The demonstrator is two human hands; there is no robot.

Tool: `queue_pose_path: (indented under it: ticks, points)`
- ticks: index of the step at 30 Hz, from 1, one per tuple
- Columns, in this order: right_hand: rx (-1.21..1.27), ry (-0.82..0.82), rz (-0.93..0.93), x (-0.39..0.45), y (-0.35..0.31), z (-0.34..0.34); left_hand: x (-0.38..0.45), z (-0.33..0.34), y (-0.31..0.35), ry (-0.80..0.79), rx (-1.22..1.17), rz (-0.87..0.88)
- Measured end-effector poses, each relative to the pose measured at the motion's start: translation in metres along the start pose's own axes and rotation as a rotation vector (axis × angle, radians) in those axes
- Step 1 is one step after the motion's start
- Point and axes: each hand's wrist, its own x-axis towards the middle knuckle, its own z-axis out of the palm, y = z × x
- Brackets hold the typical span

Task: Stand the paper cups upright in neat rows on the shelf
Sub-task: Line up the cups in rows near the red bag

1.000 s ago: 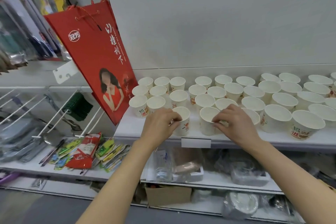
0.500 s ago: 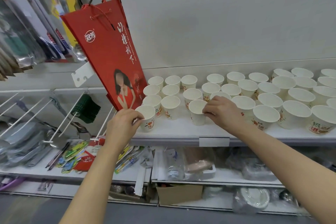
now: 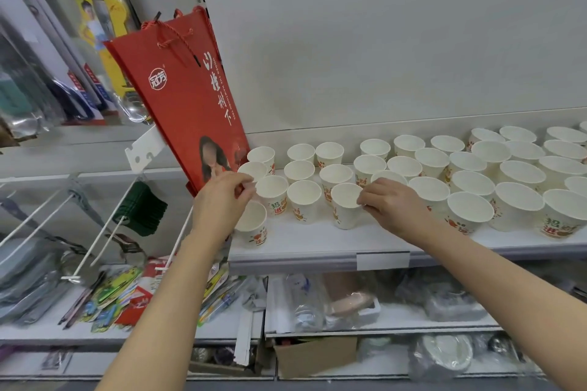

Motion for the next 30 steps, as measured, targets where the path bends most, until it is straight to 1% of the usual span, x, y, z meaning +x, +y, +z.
queue_pose_path:
  ticks: [4, 6, 7, 11, 13, 16, 19, 21, 23, 25, 26, 28, 30]
  points:
    - [0.02, -0.041, -0.033, 0.003, -0.004, 0.001, 0.04, 0.012, 0.014, -0.202, 0.217, -0.002]
    - [0.018, -0.032, -0.038, 0.003, -0.005, 0.003, 0.052, 0.017, 0.02, -0.297, 0.349, 0.004]
    - [0.021, -0.013, -0.024, 0.003, -0.006, 0.003, 0.056, 0.019, 0.021, -0.32, 0.369, 0.0]
    - [0.042, 0.098, 0.028, 0.014, -0.016, 0.002, 0.058, 0.023, 0.018, -0.292, 0.238, 0.008]
    - [0.052, 0.105, 0.015, 0.026, -0.029, 0.006, 0.053, 0.022, 0.02, -0.335, 0.179, 0.083]
    - [0.028, 0.063, 0.007, 0.043, -0.049, 0.018, 0.043, 0.024, 0.024, -0.423, 0.211, 0.167]
    - [-0.011, 0.001, 0.031, 0.055, -0.063, 0.03, 0.038, 0.024, 0.021, -0.438, 0.253, 0.187]
    - [-0.024, -0.011, 0.035, 0.058, -0.066, 0.035, 0.035, 0.021, 0.019, -0.45, 0.259, 0.205]
    - [-0.025, 0.001, 0.021, 0.057, -0.068, 0.038, 0.033, 0.017, 0.018, -0.451, 0.192, 0.186]
    - [0.005, 0.028, 0.033, 0.056, -0.069, 0.038, 0.036, 0.012, 0.016, -0.381, 0.091, 0.121]
    - [0.026, 0.05, 0.062, 0.058, -0.068, 0.037, 0.041, 0.01, 0.015, -0.33, 0.074, 0.087]
    - [0.066, 0.087, 0.154, 0.07, -0.065, 0.033, 0.056, 0.009, 0.013, -0.276, 0.133, 0.032]
    - [0.085, 0.068, 0.254, 0.089, -0.061, 0.028, 0.073, 0.012, 0.013, -0.307, 0.228, 0.004]
